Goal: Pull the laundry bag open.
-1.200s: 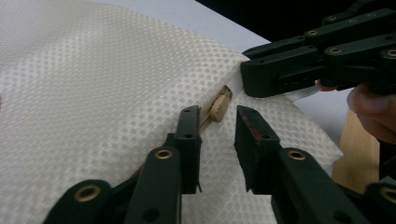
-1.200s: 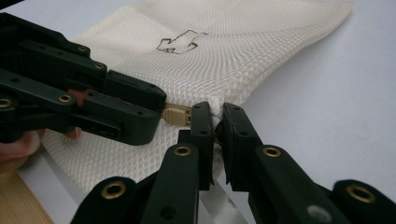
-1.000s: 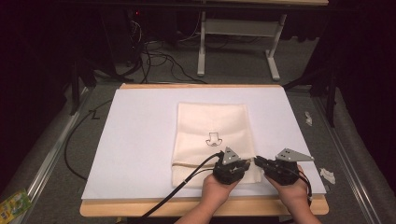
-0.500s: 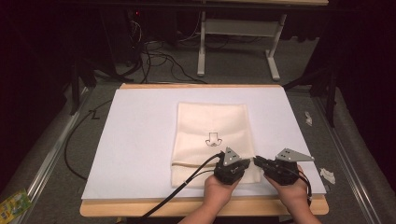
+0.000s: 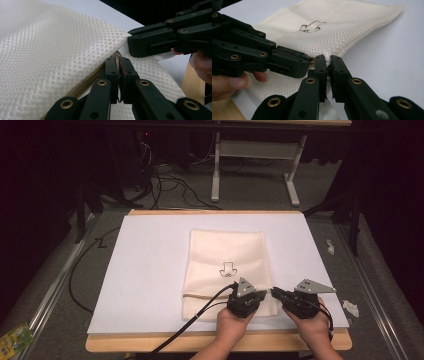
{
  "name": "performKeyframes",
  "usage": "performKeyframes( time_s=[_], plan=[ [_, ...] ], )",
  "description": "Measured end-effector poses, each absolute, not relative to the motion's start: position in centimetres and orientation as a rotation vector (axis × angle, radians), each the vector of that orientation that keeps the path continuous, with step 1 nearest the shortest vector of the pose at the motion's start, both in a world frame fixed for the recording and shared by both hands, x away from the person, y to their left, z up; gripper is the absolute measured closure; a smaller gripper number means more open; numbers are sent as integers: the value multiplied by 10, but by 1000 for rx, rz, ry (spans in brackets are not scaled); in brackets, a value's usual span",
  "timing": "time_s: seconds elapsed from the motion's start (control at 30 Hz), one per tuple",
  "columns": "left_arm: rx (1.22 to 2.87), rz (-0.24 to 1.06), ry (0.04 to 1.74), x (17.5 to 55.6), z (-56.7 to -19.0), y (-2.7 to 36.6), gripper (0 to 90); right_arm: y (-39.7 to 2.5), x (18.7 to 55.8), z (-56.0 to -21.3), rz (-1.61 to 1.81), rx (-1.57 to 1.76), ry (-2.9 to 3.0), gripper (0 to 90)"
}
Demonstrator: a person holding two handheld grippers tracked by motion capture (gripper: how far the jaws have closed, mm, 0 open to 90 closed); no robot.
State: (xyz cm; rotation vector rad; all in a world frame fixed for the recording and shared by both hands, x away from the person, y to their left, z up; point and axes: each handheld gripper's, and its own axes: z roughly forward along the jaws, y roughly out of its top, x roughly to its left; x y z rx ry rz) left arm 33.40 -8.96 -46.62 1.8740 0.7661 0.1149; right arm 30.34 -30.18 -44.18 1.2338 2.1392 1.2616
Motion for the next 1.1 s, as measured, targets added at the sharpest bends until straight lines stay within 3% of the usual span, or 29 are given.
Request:
performKeyframes(
  time_s=[0.2, 0.5, 0.93, 1.1],
  plan=[
    [1826, 87, 899, 346, -476, -65, 875, -314, 304, -438, 1271, 1276, 2075, 864],
    [1881, 147, 911, 344, -473, -36, 874, -312, 305, -442, 1251, 1252, 2096, 863],
    [1909, 236, 1144, 355, -462, 85, 874, -354, 305, -443, 1254, 1408, 1967, 861],
    [1999, 303, 1093, 349, -455, 96, 873, -344, 307, -446, 1236, 1384, 2014, 858]
  ],
)
